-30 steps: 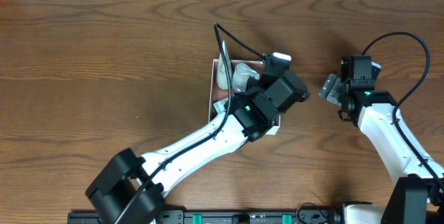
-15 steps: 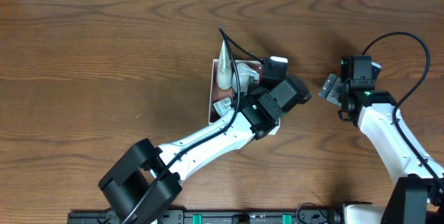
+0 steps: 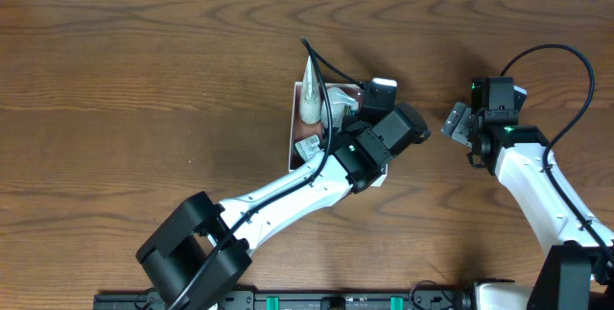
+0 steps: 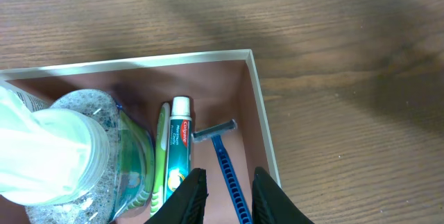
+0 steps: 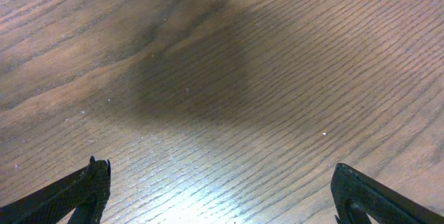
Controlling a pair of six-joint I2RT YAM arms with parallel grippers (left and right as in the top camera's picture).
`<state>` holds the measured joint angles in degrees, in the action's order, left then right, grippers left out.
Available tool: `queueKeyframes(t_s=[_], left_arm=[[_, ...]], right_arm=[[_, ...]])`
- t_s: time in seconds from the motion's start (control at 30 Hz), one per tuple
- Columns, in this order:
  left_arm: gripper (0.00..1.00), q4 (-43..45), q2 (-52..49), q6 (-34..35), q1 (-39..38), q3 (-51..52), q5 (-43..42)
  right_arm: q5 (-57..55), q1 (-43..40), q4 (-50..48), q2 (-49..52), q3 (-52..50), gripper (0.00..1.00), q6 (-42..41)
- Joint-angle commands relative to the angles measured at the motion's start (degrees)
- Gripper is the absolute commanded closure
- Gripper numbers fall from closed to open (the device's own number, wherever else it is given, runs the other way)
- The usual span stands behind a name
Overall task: Pack container
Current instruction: 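Carry the blue razor over the box and lower it inside, then open the left gripper to release the razor in the box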
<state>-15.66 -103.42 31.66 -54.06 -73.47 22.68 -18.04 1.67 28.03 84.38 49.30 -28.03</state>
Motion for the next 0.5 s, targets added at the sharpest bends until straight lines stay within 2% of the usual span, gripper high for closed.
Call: queueKeyframes(t_s=[0.0, 0.1, 0.27, 0.33, 0.4, 0.47], left_arm=[[0.76, -1.3, 1.5, -1.2, 0.1, 0.4, 1.0], [0.76, -4.5, 5.7, -1.4, 0.1, 0.3, 1.0], [0.76, -13.1, 19.1, -2.7, 0.1, 0.2, 4.4], [0.68, -16.8, 25.6, -2.9, 0.1, 0.2, 5.7], [0.47, -20.2, 31.8, -5.0, 0.1, 0.2, 5.9], [0.44, -23.2, 37.0, -7.4, 0.1, 0.2, 5.9]], right_arm=[[-1.2, -0.2, 0.0, 0.0, 0.1, 0.01, -0.2], [-1.2, -0.2, 0.0, 0.0, 0.1, 0.01, -0.2], [-1.2, -0.2, 0.0, 0.0, 0.1, 0.01, -0.2], [-1.2, -0.2, 0.0, 0.0, 0.1, 0.01, -0.2], [-1.2, -0.2, 0.0, 0.0, 0.1, 0.01, -0.2], [-1.2, -0.2, 0.0, 0.0, 0.1, 0.01, -0.2]])
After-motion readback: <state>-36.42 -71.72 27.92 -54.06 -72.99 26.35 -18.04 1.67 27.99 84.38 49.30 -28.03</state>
